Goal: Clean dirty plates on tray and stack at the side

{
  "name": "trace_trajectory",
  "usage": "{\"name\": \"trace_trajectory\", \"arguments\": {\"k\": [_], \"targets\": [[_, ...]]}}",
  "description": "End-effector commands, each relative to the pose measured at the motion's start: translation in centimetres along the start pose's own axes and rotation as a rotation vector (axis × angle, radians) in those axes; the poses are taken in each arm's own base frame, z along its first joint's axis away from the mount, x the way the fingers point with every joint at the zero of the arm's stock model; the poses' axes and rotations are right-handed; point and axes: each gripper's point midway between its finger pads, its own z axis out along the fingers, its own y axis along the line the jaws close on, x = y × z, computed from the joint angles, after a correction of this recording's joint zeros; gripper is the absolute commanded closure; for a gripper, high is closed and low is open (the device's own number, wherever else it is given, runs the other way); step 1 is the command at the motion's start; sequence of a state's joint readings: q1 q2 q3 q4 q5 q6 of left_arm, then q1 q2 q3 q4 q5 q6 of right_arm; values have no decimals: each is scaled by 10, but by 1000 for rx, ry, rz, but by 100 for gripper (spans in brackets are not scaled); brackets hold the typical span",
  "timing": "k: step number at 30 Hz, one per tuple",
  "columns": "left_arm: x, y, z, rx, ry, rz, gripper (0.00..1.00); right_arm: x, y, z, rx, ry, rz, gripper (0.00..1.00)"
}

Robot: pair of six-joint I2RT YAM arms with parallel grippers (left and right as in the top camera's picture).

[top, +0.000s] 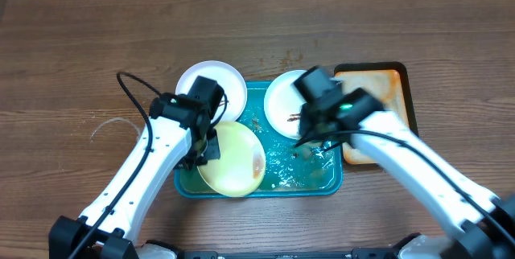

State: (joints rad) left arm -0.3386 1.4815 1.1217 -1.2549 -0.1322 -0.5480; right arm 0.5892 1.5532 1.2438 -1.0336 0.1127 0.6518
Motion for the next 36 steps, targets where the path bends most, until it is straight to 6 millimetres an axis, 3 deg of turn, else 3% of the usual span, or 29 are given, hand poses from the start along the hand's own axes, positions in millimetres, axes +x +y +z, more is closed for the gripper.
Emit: {"name": "trace_trajectory", "arguments": {"k": [1, 6, 10, 14, 21, 31, 36], "targets": [[-39, 12, -39, -62, -173, -24, 96, -25, -33, -20, 23, -53, 21, 96], [-65, 17, -70, -149, -335, -17, 96, -47, -94, -16, 103, -40, 126, 96], [-63, 9, -76, -222, -397, 56, 96, -60, -135, -16, 120, -37, 223, 96], [-63, -5, -89, -309, -507, 127, 96, -64, -158, -15, 99, -16, 253, 96], [-64, -37, -109, -412, -691, 232, 96, -65, -177, -11, 67, 10, 297, 96], [-49, -87, -135, -588, -942, 426, 96, -64, -178, -11, 70, 18, 292, 96], [-42, -100, -148, -637, -1039, 469, 96, -64, -178, -11, 70, 18, 292, 96]]}}
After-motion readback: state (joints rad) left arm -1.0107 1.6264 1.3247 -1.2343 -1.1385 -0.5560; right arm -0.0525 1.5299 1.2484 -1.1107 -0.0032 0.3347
